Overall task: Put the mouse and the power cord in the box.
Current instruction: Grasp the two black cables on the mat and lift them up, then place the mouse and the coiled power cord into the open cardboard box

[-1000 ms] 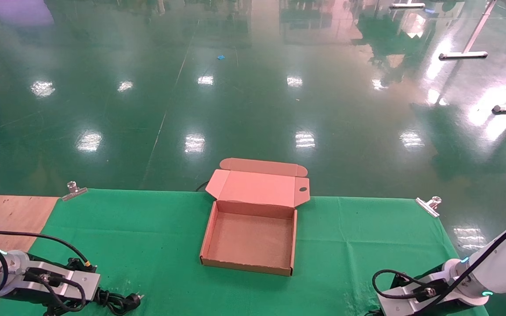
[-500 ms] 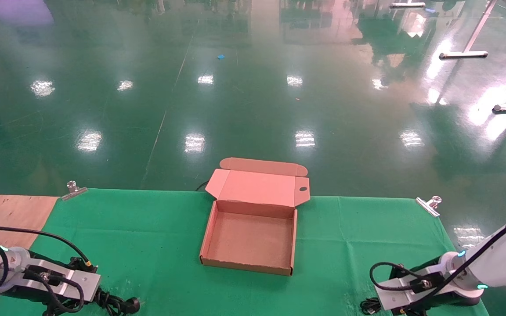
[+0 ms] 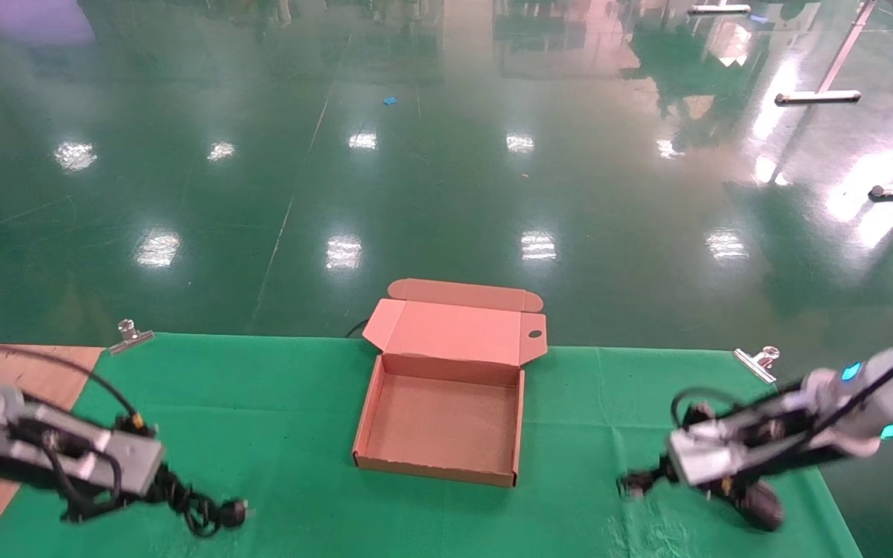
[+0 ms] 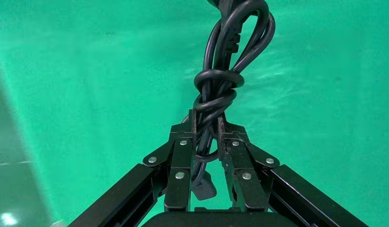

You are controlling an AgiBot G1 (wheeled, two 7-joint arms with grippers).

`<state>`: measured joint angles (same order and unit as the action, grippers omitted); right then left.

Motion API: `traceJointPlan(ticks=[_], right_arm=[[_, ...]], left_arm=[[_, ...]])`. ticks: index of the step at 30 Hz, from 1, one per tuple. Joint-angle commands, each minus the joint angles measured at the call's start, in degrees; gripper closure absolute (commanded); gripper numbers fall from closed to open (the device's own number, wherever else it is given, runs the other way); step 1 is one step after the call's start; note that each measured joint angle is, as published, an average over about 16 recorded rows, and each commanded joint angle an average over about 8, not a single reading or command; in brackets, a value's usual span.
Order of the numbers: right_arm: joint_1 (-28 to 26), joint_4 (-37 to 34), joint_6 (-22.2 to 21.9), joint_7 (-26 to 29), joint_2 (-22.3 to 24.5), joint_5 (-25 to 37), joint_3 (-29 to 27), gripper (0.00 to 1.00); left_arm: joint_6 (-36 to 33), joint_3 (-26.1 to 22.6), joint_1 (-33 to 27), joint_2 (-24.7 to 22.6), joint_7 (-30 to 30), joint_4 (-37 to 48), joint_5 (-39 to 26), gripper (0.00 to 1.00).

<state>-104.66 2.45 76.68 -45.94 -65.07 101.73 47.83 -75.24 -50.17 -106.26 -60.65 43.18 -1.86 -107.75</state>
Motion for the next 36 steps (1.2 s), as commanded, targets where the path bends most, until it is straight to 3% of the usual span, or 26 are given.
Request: traceJointPlan(ticks=[1, 9, 13, 23, 36], right_arm=[[-1.9, 0.4, 1.4, -0.3, 0.5, -0.4, -0.3, 1.0], [-11.4, 2.6, 7.6, 1.8, -0.1, -1.6, -1.2, 1.0], [-15.4, 3.9, 8.7, 3.8, -2.2, -2.1, -1.5, 1.0], [-21.8, 4.9, 4.8, 8.2, -9.6, -2.5, -2.0, 1.0], [-20.9, 5.7, 1.5, 9.3, -12.3, -3.9, -2.2, 1.0]], left_arm=[[-0.8, -0.2, -1.8, 0.0, -0.1, -0.4, -0.3, 1.0], [-3.2, 0.0, -10.6, -2.7, -3.0, -2.6, -0.1, 1.0], [-3.4, 0.6, -14.1, -5.3, -4.7, -3.6, 0.6, 1.0], [-0.9, 2.2, -19.9, -12.4, -6.9, -4.2, 2.8, 1.0], [2.0, 3.5, -19.2, -15.4, -3.9, -1.9, 4.8, 1.0]])
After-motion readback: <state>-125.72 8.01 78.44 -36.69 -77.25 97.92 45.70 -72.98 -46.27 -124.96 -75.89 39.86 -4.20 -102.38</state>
